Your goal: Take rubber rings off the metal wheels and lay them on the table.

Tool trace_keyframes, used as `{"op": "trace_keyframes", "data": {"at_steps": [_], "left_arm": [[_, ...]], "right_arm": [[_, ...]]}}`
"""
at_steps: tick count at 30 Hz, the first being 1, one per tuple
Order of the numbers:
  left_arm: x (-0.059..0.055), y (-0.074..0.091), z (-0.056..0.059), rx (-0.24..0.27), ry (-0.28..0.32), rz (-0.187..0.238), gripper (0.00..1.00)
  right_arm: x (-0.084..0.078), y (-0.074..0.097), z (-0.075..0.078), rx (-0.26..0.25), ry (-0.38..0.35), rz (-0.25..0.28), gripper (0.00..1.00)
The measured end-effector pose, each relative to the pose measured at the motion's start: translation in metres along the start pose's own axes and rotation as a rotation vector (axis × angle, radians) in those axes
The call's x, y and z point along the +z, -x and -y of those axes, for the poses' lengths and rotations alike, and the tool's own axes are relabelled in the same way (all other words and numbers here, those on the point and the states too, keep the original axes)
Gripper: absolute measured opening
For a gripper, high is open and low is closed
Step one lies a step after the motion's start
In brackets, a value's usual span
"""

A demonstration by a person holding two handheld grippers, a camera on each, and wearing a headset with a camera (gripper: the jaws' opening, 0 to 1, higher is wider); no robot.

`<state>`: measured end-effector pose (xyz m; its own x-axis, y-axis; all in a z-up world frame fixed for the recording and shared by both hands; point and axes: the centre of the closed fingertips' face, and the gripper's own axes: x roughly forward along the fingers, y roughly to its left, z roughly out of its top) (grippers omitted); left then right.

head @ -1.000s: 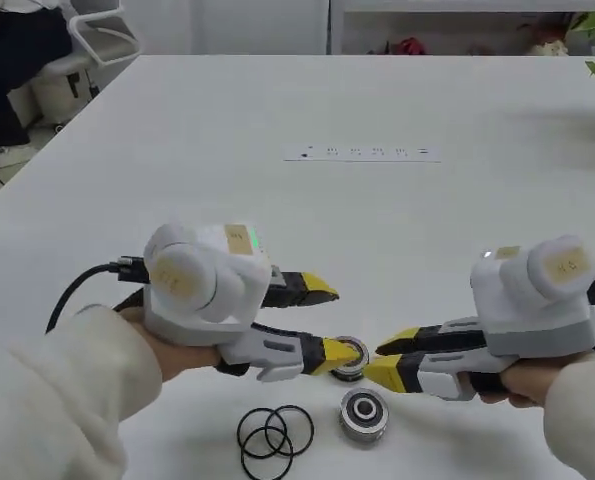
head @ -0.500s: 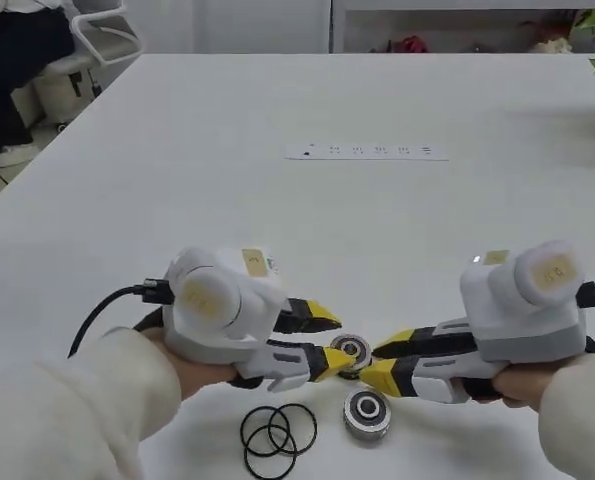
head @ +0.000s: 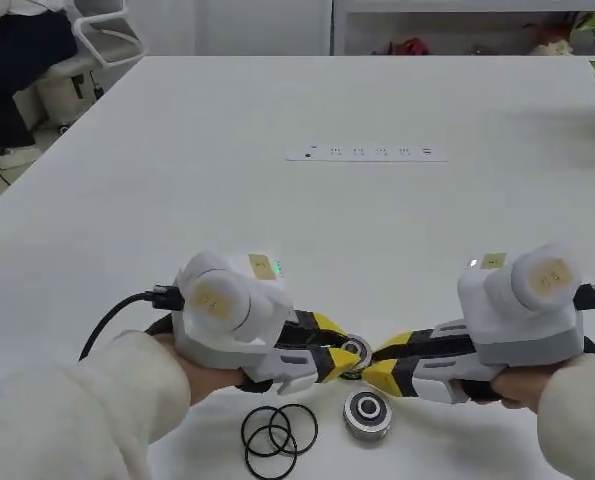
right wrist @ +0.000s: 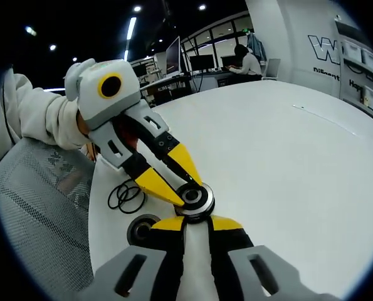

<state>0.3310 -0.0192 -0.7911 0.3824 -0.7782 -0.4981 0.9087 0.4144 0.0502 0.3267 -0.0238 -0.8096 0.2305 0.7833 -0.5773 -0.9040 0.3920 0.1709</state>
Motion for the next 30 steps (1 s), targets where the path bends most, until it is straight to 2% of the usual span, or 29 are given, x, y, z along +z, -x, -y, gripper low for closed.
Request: {"op": "trace_keyframes", "data": {"at_steps": [5, 8, 10, 13, 16, 20, 22, 25, 29, 30], "left_arm": [[0.0, 0.0, 0.0, -0.001, 0.021, 0.002, 0.14], [0.0, 0.0, 0.0, 0.0, 0.016, 0.002, 0.14], [0.0, 0.0, 0.0, 0.001, 0.01, 0.007, 0.14], [-0.001, 0.0, 0.0, 0.003, 0.007, 0.018, 0.14], [0.0, 0.0, 0.0, 0.002, 0.004, 0.023, 0.14], [0.0, 0.0, -0.001, 0.001, 0.002, 0.03, 0.14], [-0.001, 0.0, -0.002, 0.001, 0.003, 0.033, 0.14], [0.0, 0.0, -0.002, 0.001, 0.007, 0.038, 0.14], [-0.001, 0.0, -0.003, 0.002, 0.007, 0.037, 0.14], [-0.001, 0.0, -0.003, 0.002, 0.006, 0.037, 0.14]], "right_arm": [[0.0, 0.002, 0.003, -0.02, 0.019, -0.001, 0.02], [-0.001, 0.001, 0.004, -0.018, 0.014, -0.006, 0.02], [-0.002, 0.001, 0.006, -0.022, -0.049, -0.011, 0.01], [-0.002, 0.001, 0.008, -0.022, -0.067, -0.007, 0.01], [-0.001, 0.002, 0.009, -0.019, -0.121, 0.001, 0.0], [-0.001, 0.004, 0.01, -0.004, -0.256, 0.036, 0.0], [0.0, 0.005, 0.013, -0.008, -0.279, 0.055, 0.0], [0.007, 0.008, 0.012, 0.002, -0.359, 0.104, 0.0], [0.01, 0.009, 0.012, 0.008, -0.418, 0.118, 0.0], [0.011, 0.009, 0.012, 0.018, -0.457, 0.126, 0.0]]}}
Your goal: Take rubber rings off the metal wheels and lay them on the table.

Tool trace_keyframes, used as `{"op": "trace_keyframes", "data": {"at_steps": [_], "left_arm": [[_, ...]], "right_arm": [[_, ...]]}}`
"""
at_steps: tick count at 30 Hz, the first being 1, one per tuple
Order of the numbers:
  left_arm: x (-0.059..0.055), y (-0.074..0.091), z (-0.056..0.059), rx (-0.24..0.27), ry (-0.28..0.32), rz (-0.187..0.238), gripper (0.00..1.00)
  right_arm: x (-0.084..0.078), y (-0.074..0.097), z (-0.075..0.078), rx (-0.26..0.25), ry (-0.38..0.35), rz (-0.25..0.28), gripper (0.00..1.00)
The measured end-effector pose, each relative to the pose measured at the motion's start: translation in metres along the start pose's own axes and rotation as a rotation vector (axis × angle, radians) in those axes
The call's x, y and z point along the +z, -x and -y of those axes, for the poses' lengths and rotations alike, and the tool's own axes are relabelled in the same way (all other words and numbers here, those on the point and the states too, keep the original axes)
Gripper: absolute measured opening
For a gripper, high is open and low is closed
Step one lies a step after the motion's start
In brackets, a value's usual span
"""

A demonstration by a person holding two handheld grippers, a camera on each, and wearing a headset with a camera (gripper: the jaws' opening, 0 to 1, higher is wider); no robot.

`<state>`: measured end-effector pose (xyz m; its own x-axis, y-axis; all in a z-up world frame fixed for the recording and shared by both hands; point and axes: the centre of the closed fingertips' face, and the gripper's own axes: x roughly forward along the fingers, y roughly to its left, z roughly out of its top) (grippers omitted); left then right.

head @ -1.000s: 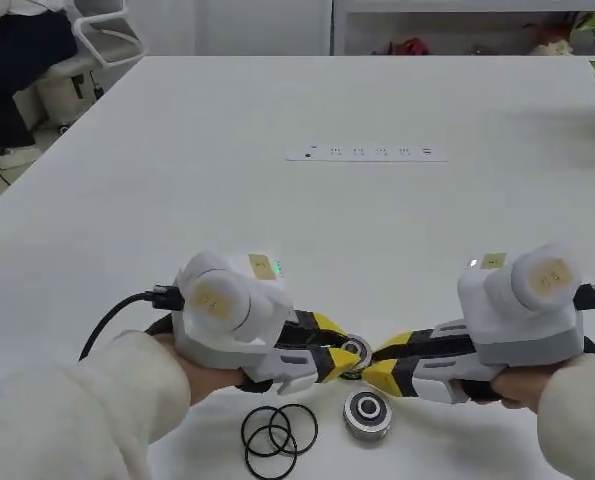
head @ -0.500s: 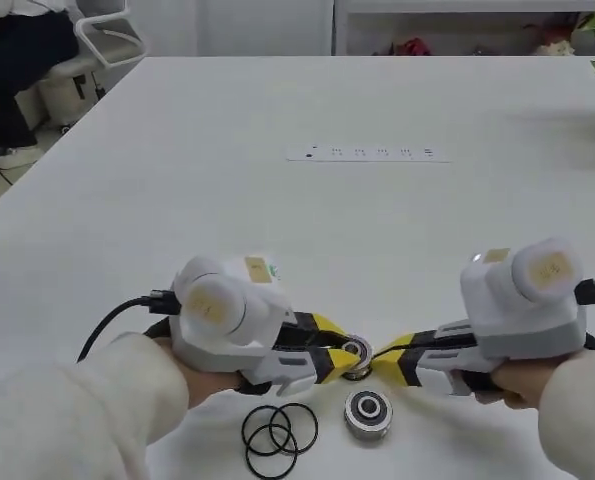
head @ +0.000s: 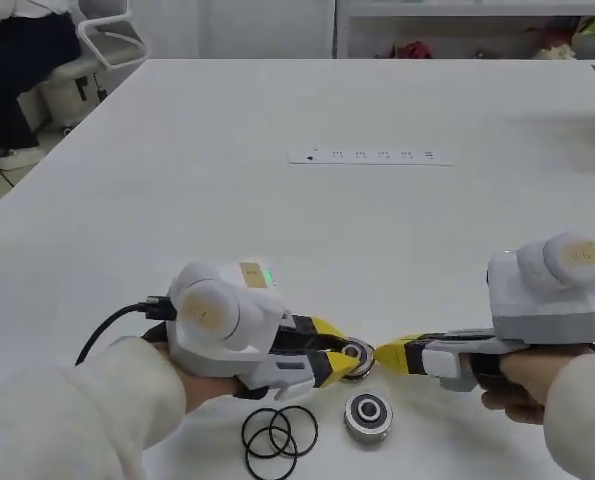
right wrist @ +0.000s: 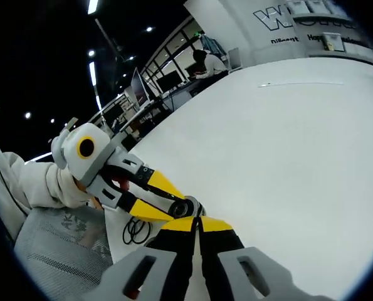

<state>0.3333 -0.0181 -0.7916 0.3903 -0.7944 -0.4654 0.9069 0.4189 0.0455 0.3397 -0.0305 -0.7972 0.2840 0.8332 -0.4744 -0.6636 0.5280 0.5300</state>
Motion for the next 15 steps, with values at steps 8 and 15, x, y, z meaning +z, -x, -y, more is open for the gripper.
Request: {"op": "trace_keyframes", "data": {"at_steps": [8, 15], "left_arm": [[-0.001, 0.0, 0.0, 0.002, -0.009, -0.003, 0.14], [-0.001, 0.0, 0.001, 0.005, -0.013, -0.004, 0.14]], "right_arm": [[0.0, 0.0, -0.007, -0.002, -0.02, -0.004, 0.0], [0.001, 0.0, -0.009, -0.004, 0.003, -0.011, 0.0]]}}
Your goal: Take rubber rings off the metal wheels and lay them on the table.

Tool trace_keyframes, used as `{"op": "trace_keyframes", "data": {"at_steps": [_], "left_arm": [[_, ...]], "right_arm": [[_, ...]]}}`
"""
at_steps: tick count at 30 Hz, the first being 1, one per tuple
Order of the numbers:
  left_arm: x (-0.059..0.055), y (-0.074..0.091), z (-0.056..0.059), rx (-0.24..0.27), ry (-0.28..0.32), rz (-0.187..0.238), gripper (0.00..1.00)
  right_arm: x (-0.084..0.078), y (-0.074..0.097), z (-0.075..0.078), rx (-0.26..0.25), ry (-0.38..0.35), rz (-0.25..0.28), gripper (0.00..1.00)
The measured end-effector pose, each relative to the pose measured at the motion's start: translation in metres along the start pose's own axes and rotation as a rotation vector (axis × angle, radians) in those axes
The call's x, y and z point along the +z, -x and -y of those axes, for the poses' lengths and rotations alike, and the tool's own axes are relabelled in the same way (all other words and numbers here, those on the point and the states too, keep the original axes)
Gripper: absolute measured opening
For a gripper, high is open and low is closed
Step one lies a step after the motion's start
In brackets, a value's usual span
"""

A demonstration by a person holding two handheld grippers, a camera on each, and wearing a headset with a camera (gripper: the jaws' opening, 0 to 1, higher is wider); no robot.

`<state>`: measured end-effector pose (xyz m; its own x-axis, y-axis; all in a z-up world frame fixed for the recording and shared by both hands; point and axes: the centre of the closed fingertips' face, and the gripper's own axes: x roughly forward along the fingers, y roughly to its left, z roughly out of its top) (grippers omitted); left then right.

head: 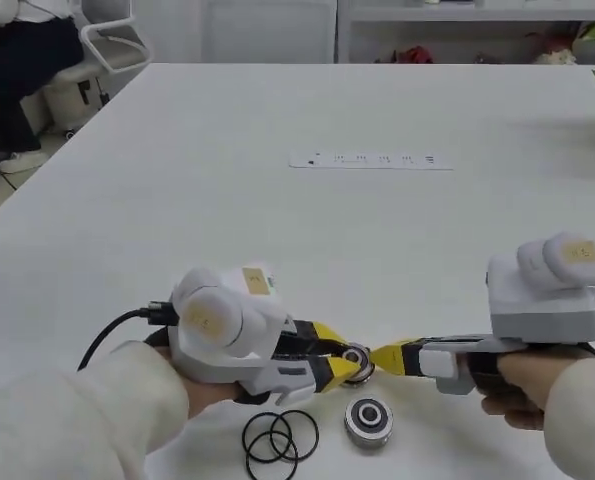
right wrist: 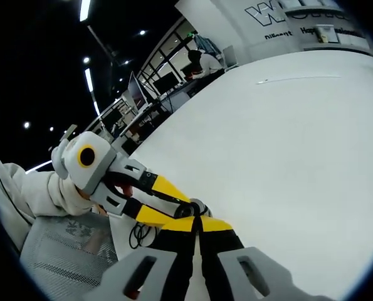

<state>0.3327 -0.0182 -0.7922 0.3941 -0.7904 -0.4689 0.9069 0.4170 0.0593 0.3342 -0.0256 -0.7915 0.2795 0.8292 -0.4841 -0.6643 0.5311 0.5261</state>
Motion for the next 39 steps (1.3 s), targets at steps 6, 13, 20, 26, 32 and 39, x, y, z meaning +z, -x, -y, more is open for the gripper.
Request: {"op": "trace_keyframes", "data": {"at_steps": [6, 13, 20, 26, 32, 39], "left_arm": [[0.0002, -0.0001, 0.0, 0.002, 0.002, 0.001, 0.14], [0.0002, 0.0, 0.0002, 0.003, 0.002, 0.003, 0.14], [0.0004, 0.0002, 0.0005, 0.004, 0.006, 0.006, 0.14], [0.0004, 0.0001, 0.0003, 0.004, 0.007, 0.009, 0.14], [0.0003, 0.0001, 0.0, 0.004, 0.011, 0.013, 0.14], [0.0007, 0.0001, 0.0004, 0.004, 0.013, 0.015, 0.14]], "right_arm": [[-0.0002, -0.0011, -0.0022, -0.001, 0.014, -0.002, 0.0], [-0.0009, -0.0017, -0.0043, -0.003, 0.031, -0.009, 0.0], [-0.0009, -0.002, -0.0049, 0.004, 0.037, -0.01, 0.0], [-0.0005, -0.0027, -0.0076, 0.011, 0.04, -0.009, 0.0], [0.0003, -0.003, -0.0061, 0.016, 0.04, -0.007, 0.0], [0.0008, -0.0034, -0.0077, 0.025, 0.04, -0.004, 0.0]]}}
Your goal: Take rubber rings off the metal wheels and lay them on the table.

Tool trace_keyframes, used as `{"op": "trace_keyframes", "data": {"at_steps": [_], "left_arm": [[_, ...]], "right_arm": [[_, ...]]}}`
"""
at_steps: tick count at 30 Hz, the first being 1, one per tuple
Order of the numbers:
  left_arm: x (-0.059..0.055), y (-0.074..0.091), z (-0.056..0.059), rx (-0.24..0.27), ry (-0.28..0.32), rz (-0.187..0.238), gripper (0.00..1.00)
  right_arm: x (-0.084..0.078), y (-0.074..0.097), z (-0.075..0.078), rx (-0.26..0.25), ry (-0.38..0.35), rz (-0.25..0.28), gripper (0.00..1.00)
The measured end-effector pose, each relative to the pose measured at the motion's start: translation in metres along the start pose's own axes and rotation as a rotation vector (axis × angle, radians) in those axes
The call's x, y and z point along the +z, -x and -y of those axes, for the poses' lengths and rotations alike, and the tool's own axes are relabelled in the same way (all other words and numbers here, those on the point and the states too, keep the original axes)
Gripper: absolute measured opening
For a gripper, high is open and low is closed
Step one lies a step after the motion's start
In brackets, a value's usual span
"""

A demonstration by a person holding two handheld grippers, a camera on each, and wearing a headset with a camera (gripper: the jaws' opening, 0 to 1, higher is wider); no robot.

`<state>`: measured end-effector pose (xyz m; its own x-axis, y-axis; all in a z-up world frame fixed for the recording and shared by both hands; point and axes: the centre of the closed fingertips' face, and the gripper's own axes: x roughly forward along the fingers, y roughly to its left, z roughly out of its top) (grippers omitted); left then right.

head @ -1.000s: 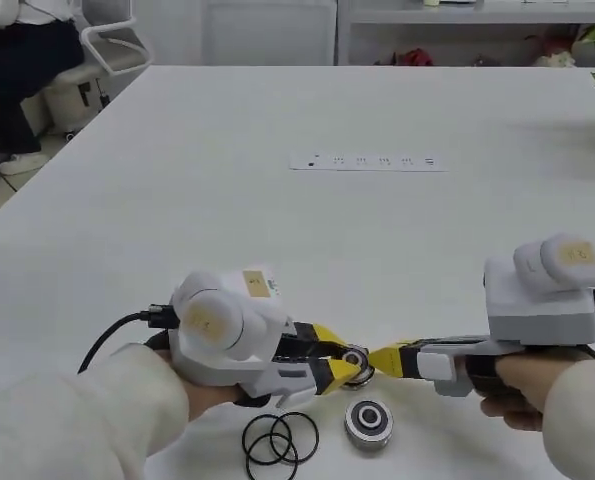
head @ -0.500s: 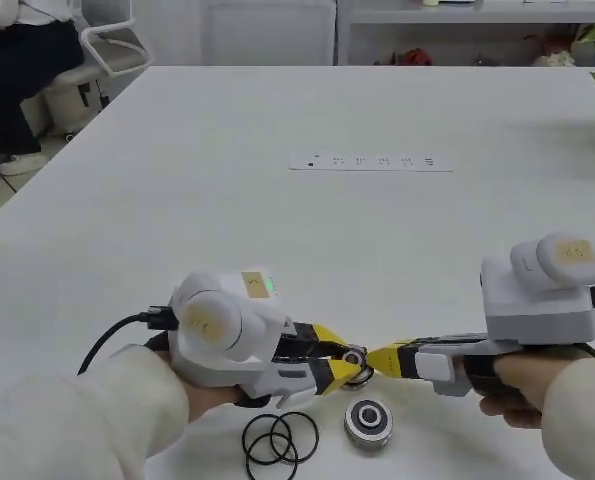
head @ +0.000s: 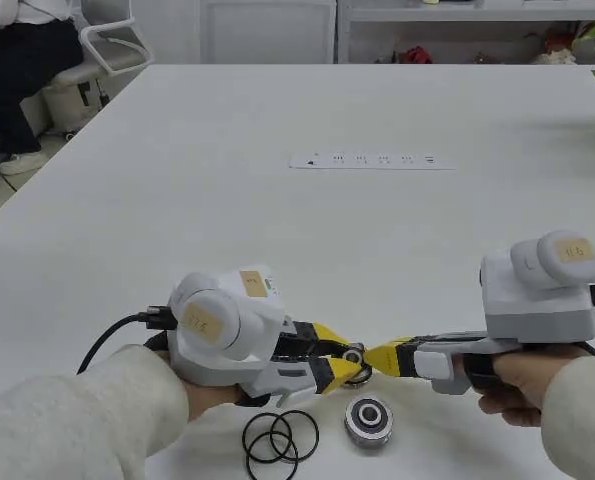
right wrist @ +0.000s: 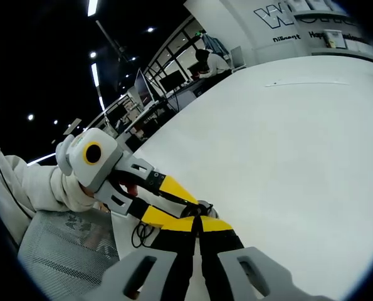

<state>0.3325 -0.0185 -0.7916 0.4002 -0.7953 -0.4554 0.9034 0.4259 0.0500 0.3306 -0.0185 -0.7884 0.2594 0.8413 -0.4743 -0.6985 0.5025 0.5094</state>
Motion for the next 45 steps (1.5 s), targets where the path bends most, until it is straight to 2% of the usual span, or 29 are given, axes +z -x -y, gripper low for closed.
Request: {"op": "trace_keyframes", "data": {"at_steps": [5, 7, 10, 16, 21, 25, 28, 32, 34, 36, 41, 45], "left_arm": [[0.0, 0.0, 0.0, 0.0, 0.001, 0.001, 0.14], [0.0, 0.0, 0.0, 0.001, 0.001, 0.001, 0.14], [0.0, 0.0, 0.0, 0.002, 0.002, 0.003, 0.14], [0.0, 0.0, 0.0, 0.003, 0.004, 0.004, 0.14], [0.001, 0.0, -0.001, 0.009, 0.041, 0.002, 0.14], [0.001, 0.001, 0.0, 0.003, 0.039, -0.03, 0.14], [0.002, 0.005, 0.0, 0.002, -0.007, -0.051, 0.17], [0.006, 0.011, 0.0, -0.009, 0.005, -0.054, 0.25], [0.012, 0.016, 0.001, -0.012, -0.001, -0.046, 0.28], [0.018, 0.02, 0.002, -0.014, -0.016, -0.038, 0.28], [0.022, 0.03, 0.002, -0.017, -0.074, -0.055, 0.33], [0.033, 0.041, 0.001, -0.013, -0.096, -0.041, 0.36]], "right_arm": [[0.001, -0.001, -0.001, 0.009, 0.003, 0.002, 0.0], [0.001, -0.001, -0.005, 0.028, 0.0, 0.007, 0.0], [0.001, -0.001, -0.004, 0.014, 0.023, 0.0, 0.0], [-0.002, 0.0, 0.0, 0.006, 0.012, -0.008, 0.0], [-0.003, 0.0, -0.001, 0.004, 0.015, -0.011, 0.0], [-0.001, 0.001, -0.001, 0.001, 0.013, -0.007, 0.0], [0.0, 0.002, 0.001, 0.0, 0.01, -0.004, 0.0], [0.001, 0.002, 0.001, 0.001, 0.011, -0.002, 0.0], [0.002, 0.002, 0.001, 0.002, 0.011, 0.0, 0.0], [0.003, 0.002, 0.001, 0.003, 0.013, 0.001, 0.0], [0.005, 0.003, -0.001, 0.007, 0.014, 0.008, 0.0], [0.008, 0.003, -0.004, 0.015, 0.018, 0.016, 0.0]]}}
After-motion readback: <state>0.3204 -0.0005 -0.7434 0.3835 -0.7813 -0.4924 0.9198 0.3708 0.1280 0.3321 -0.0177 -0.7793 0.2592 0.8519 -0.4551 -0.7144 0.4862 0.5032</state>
